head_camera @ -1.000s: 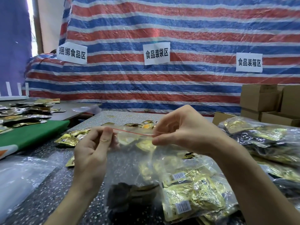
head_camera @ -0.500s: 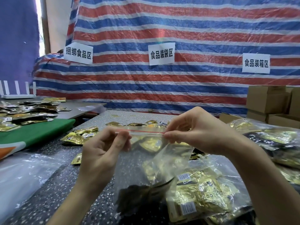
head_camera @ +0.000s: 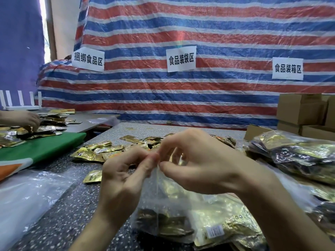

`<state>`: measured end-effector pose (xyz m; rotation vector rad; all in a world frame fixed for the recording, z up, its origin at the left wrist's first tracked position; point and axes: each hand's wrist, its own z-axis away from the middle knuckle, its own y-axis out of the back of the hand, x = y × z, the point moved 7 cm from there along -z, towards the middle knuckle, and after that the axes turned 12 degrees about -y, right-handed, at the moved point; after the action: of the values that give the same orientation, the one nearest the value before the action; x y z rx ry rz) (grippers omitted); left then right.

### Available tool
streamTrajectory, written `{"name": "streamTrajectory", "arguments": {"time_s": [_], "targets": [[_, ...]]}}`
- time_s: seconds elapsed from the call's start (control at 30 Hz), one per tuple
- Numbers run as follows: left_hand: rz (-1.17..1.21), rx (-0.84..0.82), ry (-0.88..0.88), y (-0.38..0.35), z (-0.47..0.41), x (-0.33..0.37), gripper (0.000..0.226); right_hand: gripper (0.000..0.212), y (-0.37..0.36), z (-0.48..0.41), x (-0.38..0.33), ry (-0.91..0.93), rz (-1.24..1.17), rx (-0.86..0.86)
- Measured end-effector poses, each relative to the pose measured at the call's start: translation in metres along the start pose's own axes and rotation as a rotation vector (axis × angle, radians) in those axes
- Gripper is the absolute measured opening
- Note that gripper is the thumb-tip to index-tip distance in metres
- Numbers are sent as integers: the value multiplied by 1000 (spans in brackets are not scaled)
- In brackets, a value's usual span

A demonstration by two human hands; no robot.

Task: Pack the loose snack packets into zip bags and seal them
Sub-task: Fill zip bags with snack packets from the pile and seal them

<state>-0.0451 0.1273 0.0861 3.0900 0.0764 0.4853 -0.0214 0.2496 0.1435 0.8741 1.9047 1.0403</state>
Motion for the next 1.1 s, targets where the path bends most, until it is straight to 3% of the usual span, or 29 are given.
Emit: {"name": "streamTrajectory", "arguments": {"time_s": [0.1, 0.47, 0.73, 1.1], "targets": [[18, -27, -12, -4, 0, 4, 17, 27, 0, 3, -3, -15, -8, -18], [126, -113, 48, 0, -5, -3, 15, 13, 7, 0, 5, -32, 54, 83], [82, 89, 71, 27, -8, -18, 17, 10, 5, -11, 27, -31, -65, -2], [41, 216, 122, 49, -5, -39, 19, 9, 7, -12, 83, -126, -257, -127]]}}
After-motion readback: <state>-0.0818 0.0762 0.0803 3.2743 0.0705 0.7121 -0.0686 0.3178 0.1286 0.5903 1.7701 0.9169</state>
